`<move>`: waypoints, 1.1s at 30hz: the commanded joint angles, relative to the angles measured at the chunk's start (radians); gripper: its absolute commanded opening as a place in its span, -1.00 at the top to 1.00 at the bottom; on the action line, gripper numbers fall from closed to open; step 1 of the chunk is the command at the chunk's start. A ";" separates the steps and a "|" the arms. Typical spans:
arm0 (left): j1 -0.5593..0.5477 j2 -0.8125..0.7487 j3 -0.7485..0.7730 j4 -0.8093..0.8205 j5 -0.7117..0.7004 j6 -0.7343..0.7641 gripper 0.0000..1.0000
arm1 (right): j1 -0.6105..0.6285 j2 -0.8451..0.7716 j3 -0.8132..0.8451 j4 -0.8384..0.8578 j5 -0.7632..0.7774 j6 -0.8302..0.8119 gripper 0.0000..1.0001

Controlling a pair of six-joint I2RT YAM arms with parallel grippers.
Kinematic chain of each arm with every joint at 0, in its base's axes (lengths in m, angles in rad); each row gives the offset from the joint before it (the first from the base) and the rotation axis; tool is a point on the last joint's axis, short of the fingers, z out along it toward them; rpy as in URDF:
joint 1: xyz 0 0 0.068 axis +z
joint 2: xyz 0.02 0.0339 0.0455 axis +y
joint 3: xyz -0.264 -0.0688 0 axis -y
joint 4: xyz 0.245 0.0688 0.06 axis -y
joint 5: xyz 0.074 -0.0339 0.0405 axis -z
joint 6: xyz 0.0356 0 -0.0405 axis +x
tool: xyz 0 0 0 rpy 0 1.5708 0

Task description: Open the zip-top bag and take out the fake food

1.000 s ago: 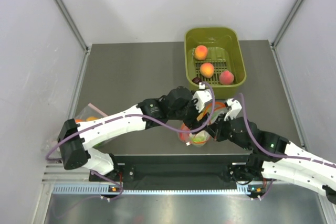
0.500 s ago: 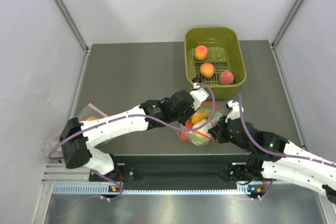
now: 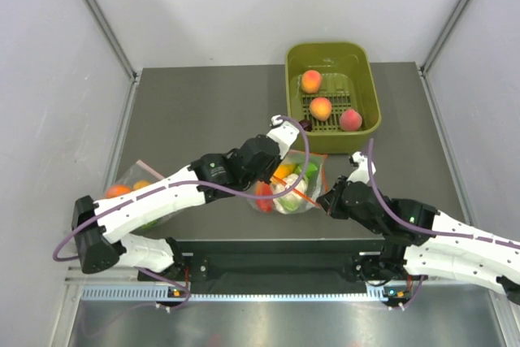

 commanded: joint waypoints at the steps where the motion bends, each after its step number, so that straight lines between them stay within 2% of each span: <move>1: 0.029 -0.123 -0.011 -0.032 -0.153 0.013 1.00 | 0.019 0.033 0.012 -0.079 0.044 0.000 1.00; 4: 0.029 -0.164 -0.034 -0.037 -0.174 0.016 1.00 | 0.021 0.068 -0.009 -0.037 0.053 -0.005 1.00; 8: 0.029 -0.160 -0.045 -0.038 -0.086 0.008 1.00 | 0.021 0.097 -0.017 -0.045 0.078 -0.008 0.97; 10: 0.029 -0.142 -0.059 -0.019 -0.049 0.002 1.00 | 0.021 0.094 -0.003 -0.066 0.078 -0.018 0.84; 11: 0.029 -0.134 -0.082 -0.009 -0.033 0.001 1.00 | 0.021 0.088 0.005 -0.068 0.076 -0.028 0.70; 12: 0.029 -0.125 -0.094 0.009 0.000 -0.002 1.00 | 0.021 0.081 0.015 -0.068 0.073 -0.069 0.39; 15: 0.029 -0.099 -0.125 0.028 0.063 -0.015 1.00 | 0.030 0.051 0.083 -0.060 0.067 -0.181 0.02; 18: 0.031 -0.089 -0.145 0.041 0.093 -0.024 1.00 | 0.042 0.030 0.170 -0.017 0.064 -0.300 -0.10; 20: 0.029 -0.093 -0.162 0.054 0.123 -0.028 1.00 | 0.048 0.021 0.212 0.041 0.023 -0.385 -0.11; 24: 0.031 -0.109 -0.169 0.066 0.139 -0.030 1.00 | 0.050 0.050 0.216 0.275 -0.103 -0.480 -0.16; 27: 0.035 -0.131 -0.180 0.078 0.162 -0.030 1.00 | 0.050 0.115 0.230 0.334 -0.154 -0.511 -0.16; 30: 0.041 -0.139 -0.188 0.089 0.195 -0.031 1.00 | 0.051 0.258 0.246 0.374 -0.204 -0.525 -0.13; 33: 0.043 -0.140 -0.192 0.090 0.209 -0.035 1.00 | 0.048 0.353 0.253 0.376 -0.180 -0.525 -0.11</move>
